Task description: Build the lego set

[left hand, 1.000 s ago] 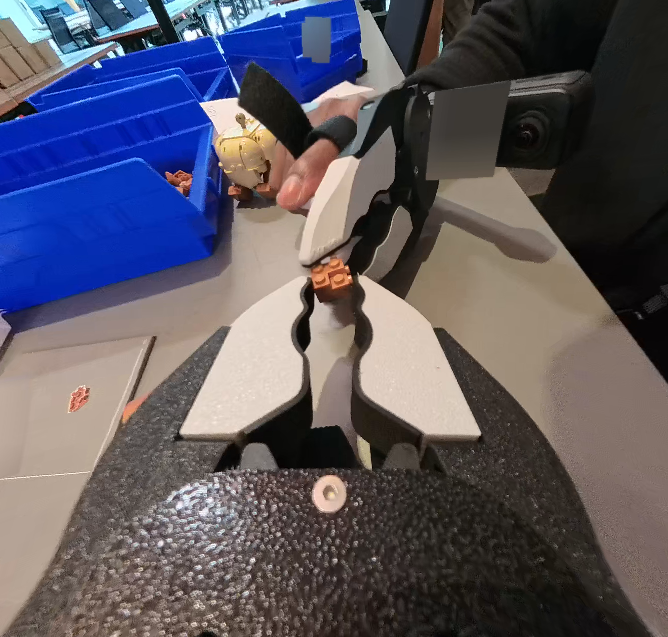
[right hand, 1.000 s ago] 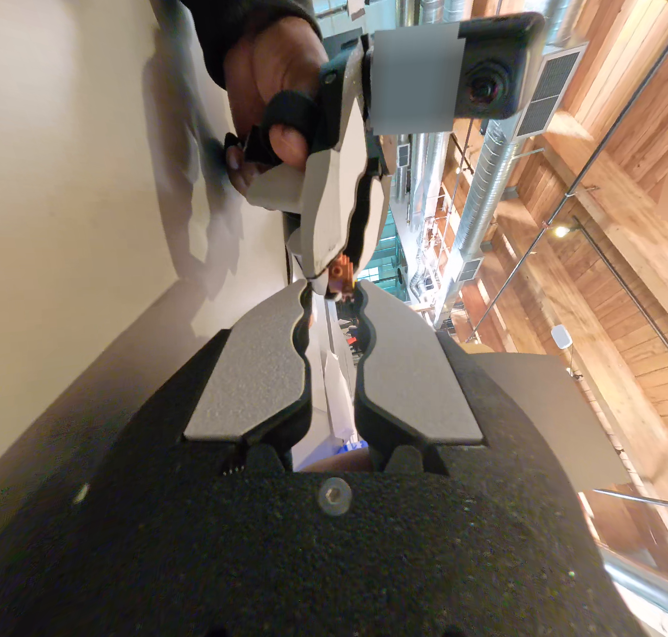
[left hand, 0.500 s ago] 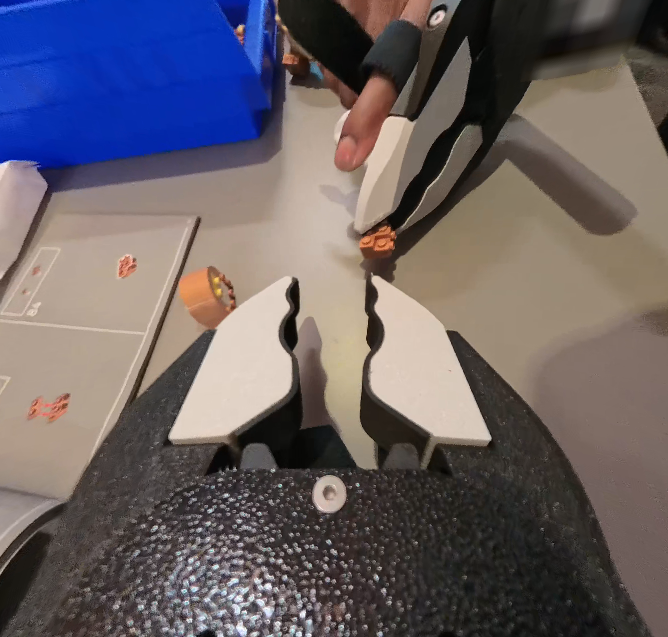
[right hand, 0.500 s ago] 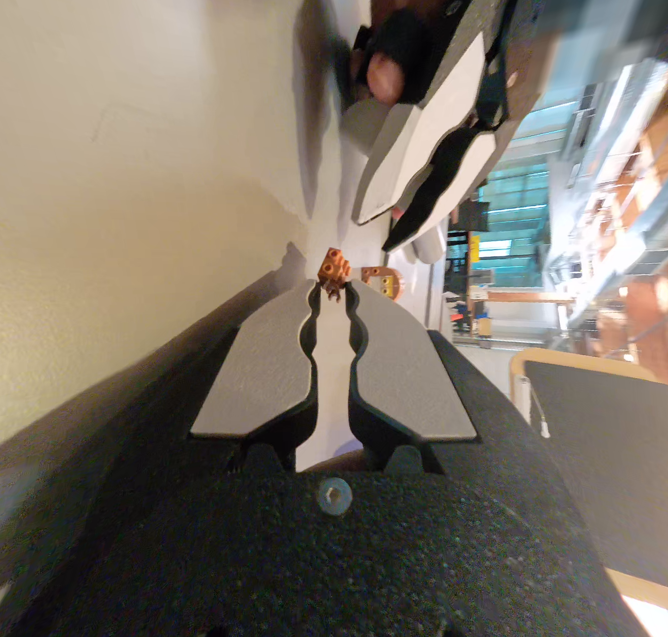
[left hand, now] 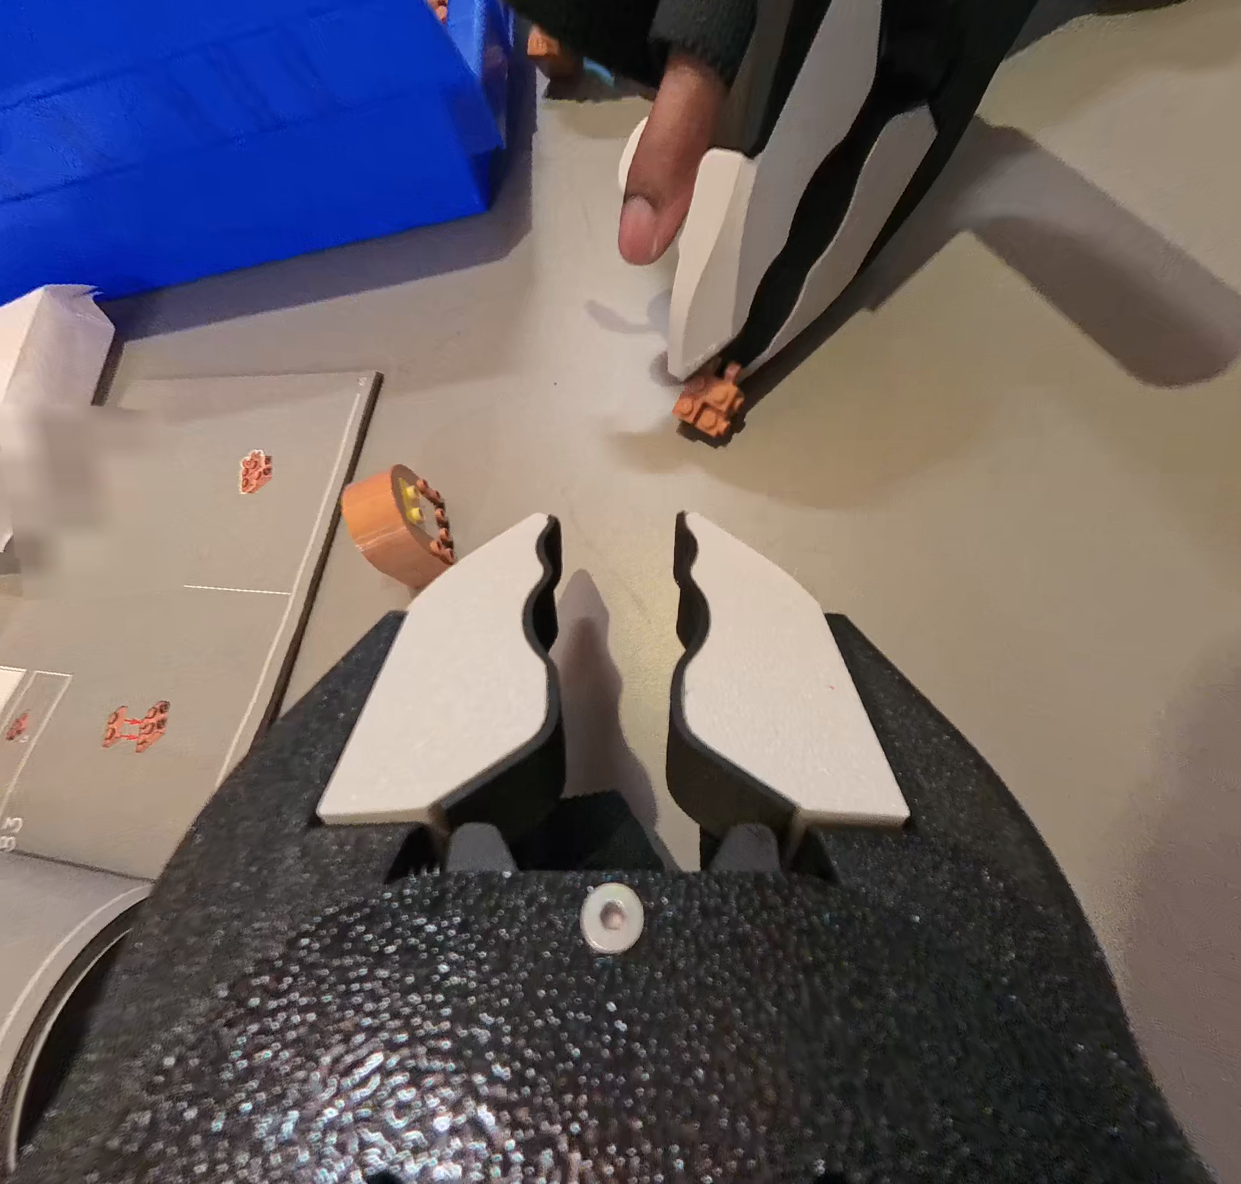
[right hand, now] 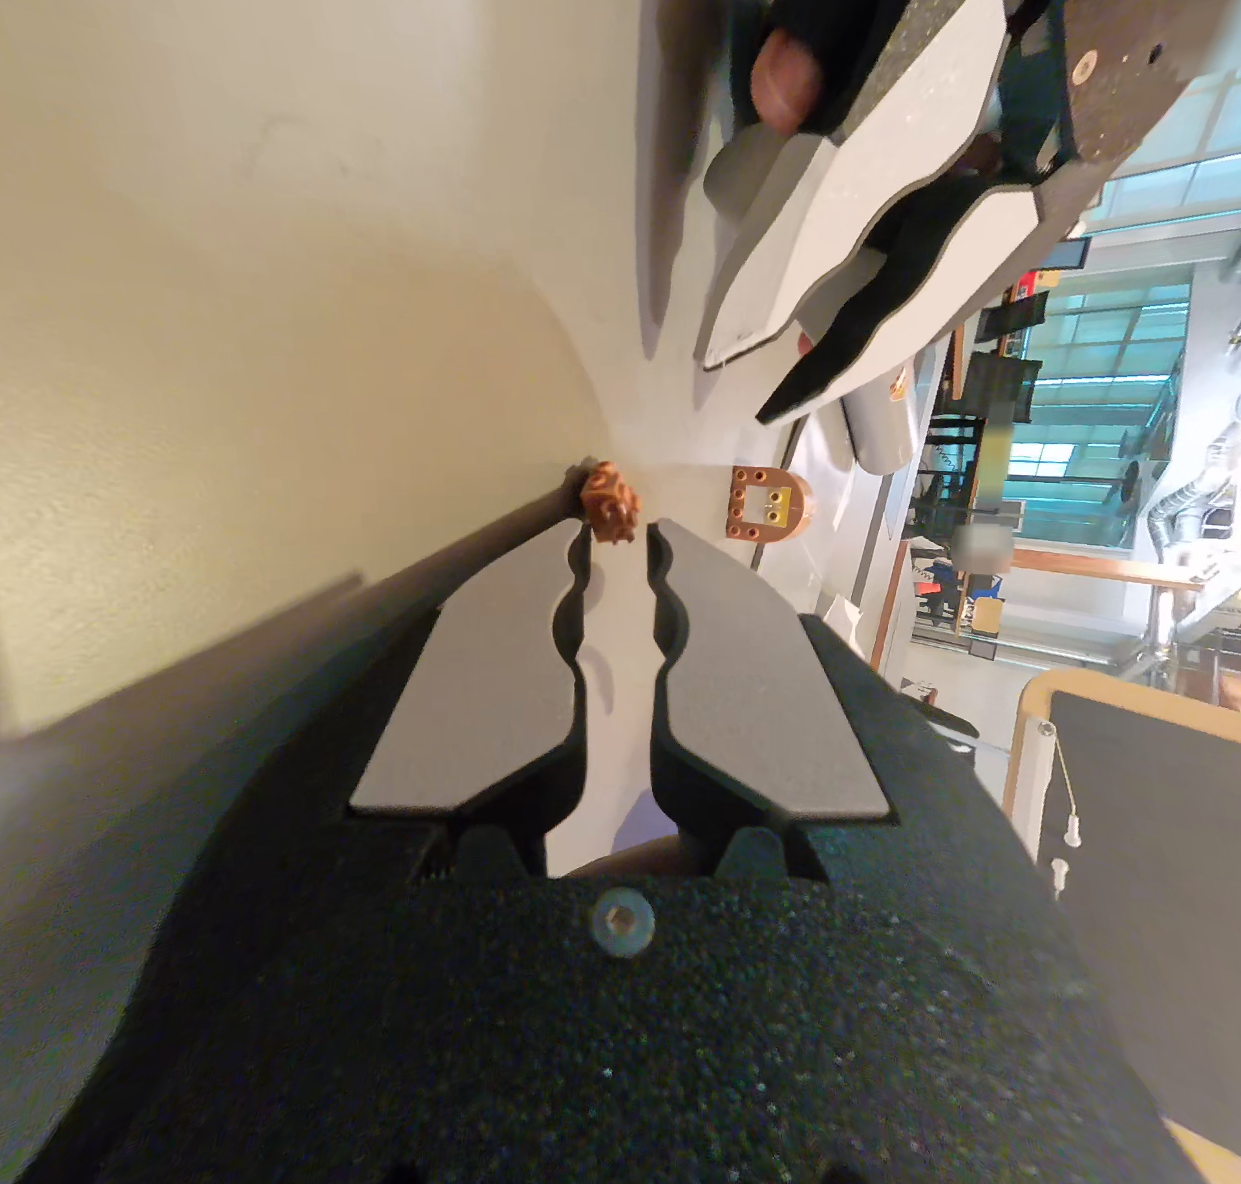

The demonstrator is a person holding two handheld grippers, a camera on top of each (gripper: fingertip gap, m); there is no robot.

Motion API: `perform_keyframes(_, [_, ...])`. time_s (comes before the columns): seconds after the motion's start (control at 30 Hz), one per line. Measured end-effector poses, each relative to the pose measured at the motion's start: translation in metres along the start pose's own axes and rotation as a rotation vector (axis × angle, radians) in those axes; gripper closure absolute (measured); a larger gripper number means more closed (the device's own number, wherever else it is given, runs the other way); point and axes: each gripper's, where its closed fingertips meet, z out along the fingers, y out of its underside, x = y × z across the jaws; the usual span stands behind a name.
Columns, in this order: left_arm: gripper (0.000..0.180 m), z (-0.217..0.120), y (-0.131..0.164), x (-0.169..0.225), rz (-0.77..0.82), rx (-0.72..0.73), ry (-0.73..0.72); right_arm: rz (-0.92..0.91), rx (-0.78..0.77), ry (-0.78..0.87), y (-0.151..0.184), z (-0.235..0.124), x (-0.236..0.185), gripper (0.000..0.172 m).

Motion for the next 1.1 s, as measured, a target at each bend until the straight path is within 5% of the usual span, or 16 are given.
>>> perform_keyframes(0.37, [0.149, -0.005, 0.002, -0.005, -0.028, 0.016, 0.006, 0.222, -0.008, 0.021, 0.017, -0.024, 0.003, 0.143])
perform_keyframes(0.57, [0.141, -0.018, -0.003, -0.057, -0.213, 0.112, -0.204, 0.479, 0.094, 0.253, 0.032, -0.040, 0.039, 0.149])
perform_keyframes(0.83, [0.137, 0.015, 0.017, -0.074, -0.162, -0.153, -0.272, 0.448, 0.056, 0.328, 0.033, -0.026, 0.043, 0.153])
perform_keyframes(0.93, [0.160, 0.022, 0.017, -0.068, -0.189, -0.154, -0.210, 0.441, 0.061, 0.327, 0.033, -0.027, 0.038, 0.154])
perform_keyframes(1.1, [0.161, 0.035, -0.006, -0.032, -0.141, -0.104, -0.063, 0.492, 0.103, 0.328, 0.034, -0.032, 0.039, 0.155])
